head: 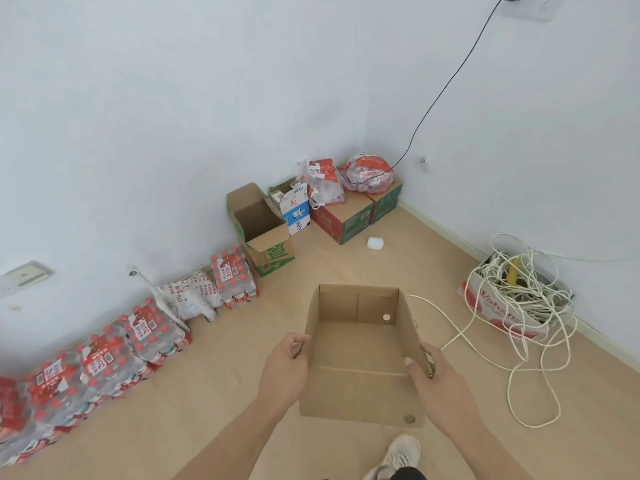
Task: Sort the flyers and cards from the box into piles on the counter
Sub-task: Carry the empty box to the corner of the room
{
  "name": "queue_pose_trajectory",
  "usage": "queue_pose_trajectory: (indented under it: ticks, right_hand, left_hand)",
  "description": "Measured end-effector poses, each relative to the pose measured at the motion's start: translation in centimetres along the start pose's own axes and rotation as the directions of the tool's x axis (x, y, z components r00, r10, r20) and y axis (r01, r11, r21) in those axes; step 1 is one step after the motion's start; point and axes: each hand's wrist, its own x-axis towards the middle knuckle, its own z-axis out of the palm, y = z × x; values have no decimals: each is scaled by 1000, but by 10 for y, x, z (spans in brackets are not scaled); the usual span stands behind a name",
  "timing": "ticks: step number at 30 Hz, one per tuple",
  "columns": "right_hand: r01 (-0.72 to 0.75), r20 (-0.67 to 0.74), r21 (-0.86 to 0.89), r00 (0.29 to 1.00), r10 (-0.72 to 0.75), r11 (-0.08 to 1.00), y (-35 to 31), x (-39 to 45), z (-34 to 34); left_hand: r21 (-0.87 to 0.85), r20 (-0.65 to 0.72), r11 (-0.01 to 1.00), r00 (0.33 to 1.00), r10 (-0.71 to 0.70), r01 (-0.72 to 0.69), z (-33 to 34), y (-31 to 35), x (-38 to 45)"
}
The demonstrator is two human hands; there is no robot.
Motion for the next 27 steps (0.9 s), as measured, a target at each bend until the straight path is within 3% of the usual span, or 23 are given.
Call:
queue_pose_trajectory:
  ticks: [5,14,20,27]
  right_hand:
    - [-11,71,13,997,10,1000,-37,126,-24]
    - [85,263,-140,964,-45,987,-149,325,-68]
    - [150,350,-227,935,-63,962,-214,449,-44]
    - [99,417,-308,908,41,946,-260,607,28]
  left_hand:
    - [70,-39,996,998,-52,55,33,46,104]
    - [-79,-128,982,975,-182,173,60,122,242]
    - [-131,-127,960,956,-263,247,56,155,349]
    - [30,-19,948,949,-315,316,48,174,492]
